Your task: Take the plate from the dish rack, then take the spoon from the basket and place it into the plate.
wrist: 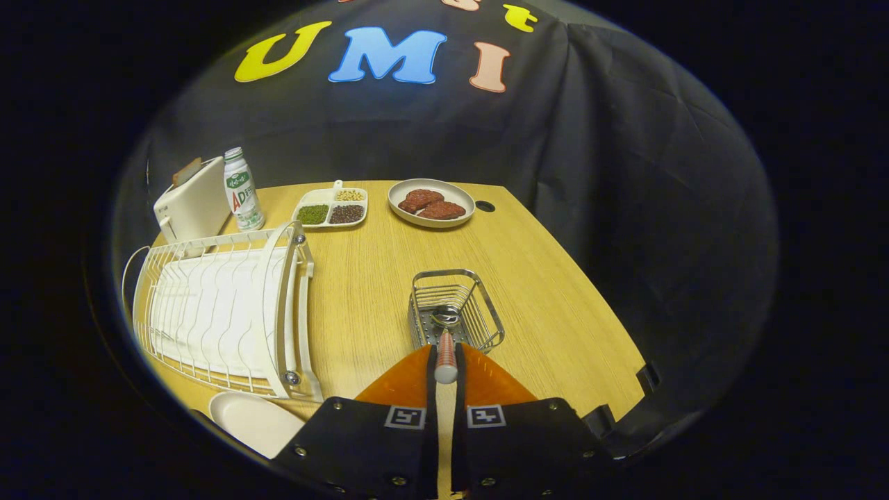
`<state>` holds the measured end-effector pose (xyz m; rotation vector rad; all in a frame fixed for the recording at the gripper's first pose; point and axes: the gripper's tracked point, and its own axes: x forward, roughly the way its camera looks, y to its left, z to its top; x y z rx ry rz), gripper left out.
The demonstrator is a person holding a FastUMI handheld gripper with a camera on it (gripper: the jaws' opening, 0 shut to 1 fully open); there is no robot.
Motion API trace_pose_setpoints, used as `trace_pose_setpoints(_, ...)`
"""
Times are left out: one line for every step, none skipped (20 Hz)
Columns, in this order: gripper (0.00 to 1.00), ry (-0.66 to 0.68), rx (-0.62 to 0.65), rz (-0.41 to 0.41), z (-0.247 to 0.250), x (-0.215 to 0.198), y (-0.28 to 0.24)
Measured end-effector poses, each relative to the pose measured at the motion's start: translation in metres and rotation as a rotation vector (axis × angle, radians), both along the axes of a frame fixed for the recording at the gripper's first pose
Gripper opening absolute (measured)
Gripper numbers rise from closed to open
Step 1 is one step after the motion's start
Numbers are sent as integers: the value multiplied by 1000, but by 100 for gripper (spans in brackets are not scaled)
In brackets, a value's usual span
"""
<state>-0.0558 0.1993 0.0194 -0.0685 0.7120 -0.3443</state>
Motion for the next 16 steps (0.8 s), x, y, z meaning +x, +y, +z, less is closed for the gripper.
trace_pose_setpoints(8,-1,-2,0,2,-1,0)
trace_pose_setpoints(7,-4,-4,-1,5,-2,1)
trace_pose_setpoints(7,-6,-6,-1,7,-4,1)
trace_pose_setpoints(7,-7,-9,1,9,-6,2)
trace_pose_setpoints(7,-7,-11,2,11,-9,2)
trace_pose_setpoints(7,-10,-12,3,14,-11,4)
trace_pose_setpoints(7,-12,-12,5,17,-15,5)
trace_pose_setpoints(7,-13,-14,5,20,-19,7)
trace_pose_setpoints(7,-16,-20,6,24,-23,9)
trace_pose_setpoints(7,-22,-27,8,29,-28,11)
trace_pose_setpoints(8,-28,-34,13,34,-33,14)
trace_pose_setpoints(7,-38,-39,20,40,-36,17)
trace_pose_setpoints(7,-49,-40,26,45,-40,22)
trace_pose_setpoints(7,-61,-37,37,52,-44,28)
trace_pose_setpoints(7,-68,-53,39,57,-48,29)
trace_pose_setpoints(7,-80,-61,55,64,-53,34)
